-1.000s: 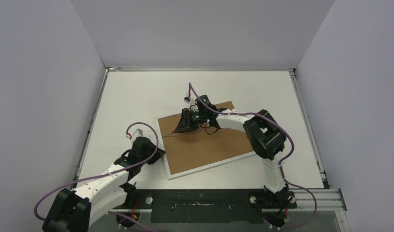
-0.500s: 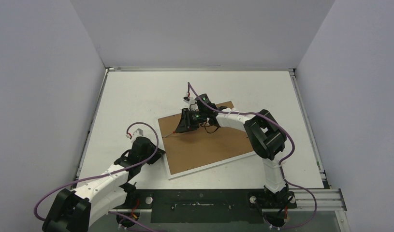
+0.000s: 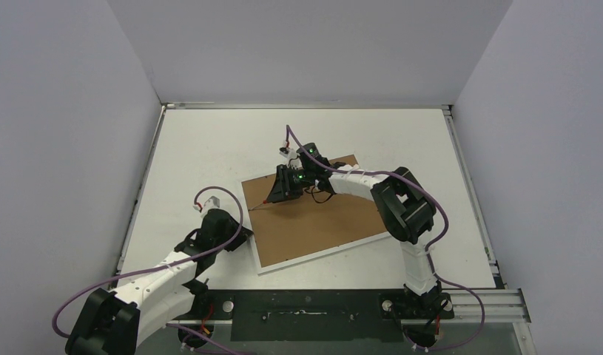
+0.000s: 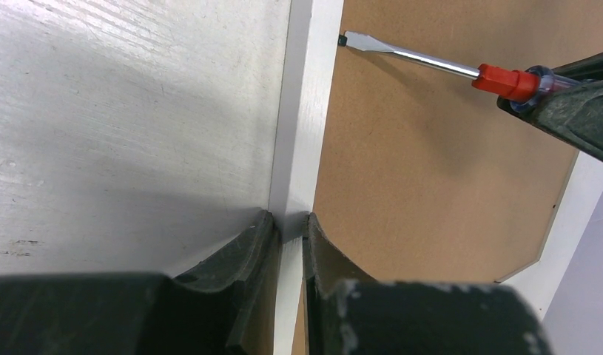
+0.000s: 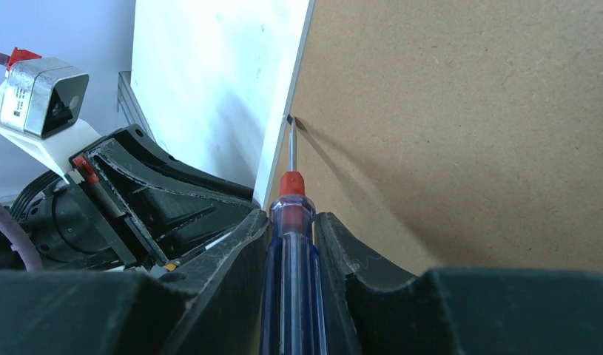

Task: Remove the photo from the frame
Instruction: Release the photo frame item from the photo frame.

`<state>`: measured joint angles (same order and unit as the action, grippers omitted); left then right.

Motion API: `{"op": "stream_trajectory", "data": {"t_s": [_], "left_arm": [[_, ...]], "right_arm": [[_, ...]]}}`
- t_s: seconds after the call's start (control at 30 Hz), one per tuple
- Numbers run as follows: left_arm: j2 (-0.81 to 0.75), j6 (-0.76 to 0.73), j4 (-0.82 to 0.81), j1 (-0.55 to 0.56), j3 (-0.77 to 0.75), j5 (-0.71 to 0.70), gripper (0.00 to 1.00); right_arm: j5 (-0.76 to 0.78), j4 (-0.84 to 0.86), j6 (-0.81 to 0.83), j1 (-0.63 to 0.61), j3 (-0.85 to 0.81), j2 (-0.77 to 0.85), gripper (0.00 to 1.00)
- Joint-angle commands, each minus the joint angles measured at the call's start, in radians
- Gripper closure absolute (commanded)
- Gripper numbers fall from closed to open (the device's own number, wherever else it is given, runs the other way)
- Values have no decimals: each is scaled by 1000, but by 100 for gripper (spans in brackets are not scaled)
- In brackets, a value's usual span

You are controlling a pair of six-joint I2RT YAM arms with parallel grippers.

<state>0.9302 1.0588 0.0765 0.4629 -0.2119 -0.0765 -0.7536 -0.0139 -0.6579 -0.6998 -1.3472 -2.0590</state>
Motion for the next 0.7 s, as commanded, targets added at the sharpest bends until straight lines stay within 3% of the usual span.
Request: {"op": "stream_trajectory", "data": {"t_s": [0.0,0.43,0.67], "left_arm": [[38,-44,75,0,34,10,100],[49,-44,52,-1,67,26,100],[15,-40,83,-2,69,18,100]], "right_arm": [[-9,62,-15,-24,-4,-48,100],[-106,245,-123,-35,42,-109,100],[-125,148,-51,-37,-17,-120,100]]}}
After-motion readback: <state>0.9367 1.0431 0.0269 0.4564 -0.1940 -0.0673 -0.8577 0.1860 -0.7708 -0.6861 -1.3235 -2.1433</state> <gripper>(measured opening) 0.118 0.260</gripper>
